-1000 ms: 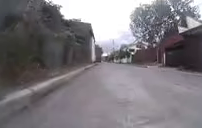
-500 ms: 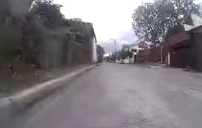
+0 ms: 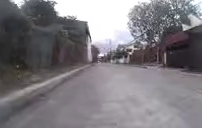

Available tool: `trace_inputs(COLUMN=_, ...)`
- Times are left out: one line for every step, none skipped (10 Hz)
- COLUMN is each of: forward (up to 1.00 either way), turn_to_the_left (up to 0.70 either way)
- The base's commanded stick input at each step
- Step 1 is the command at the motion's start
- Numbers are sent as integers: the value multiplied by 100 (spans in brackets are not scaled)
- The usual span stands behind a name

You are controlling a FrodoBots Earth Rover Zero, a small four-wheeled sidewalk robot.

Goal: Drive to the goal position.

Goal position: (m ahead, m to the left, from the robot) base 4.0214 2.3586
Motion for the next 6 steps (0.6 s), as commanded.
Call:
trace_inputs(forward=100, turn_to_the_left=0)
trace_inputs(forward=100, turn_to_the_left=0)
trace_inputs(forward=100, turn_to_the_left=0)
trace_inputs(forward=100, turn_to_the_left=0)
trace_inputs(forward=100, turn_to_the_left=0)
trace_inputs(forward=100, turn_to_the_left=0)
